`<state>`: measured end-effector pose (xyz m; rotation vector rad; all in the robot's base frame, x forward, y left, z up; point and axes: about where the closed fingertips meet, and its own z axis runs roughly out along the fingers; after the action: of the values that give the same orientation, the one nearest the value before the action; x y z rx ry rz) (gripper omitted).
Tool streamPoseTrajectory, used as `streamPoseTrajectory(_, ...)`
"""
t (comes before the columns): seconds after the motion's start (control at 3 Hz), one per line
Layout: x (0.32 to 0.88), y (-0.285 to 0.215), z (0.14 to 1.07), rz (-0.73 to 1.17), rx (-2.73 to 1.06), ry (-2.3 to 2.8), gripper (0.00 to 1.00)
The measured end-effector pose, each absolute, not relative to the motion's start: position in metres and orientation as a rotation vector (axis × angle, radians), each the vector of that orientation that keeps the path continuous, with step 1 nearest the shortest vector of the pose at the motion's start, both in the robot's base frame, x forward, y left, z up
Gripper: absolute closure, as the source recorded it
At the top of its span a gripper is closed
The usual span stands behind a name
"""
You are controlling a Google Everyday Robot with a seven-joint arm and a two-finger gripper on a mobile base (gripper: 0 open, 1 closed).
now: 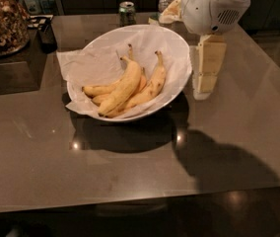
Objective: Pick banana from white bowl
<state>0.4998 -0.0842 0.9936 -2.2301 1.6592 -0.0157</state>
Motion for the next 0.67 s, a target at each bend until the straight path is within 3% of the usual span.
streamPoseTrajectory(0.33, 0.516, -0.059, 0.983, 0.069, -2.236, 1.55, 0.0)
streamPoseTrajectory(0.67, 0.539, -0.024, 0.97, 0.167, -2.284, 1.417, 0.19)
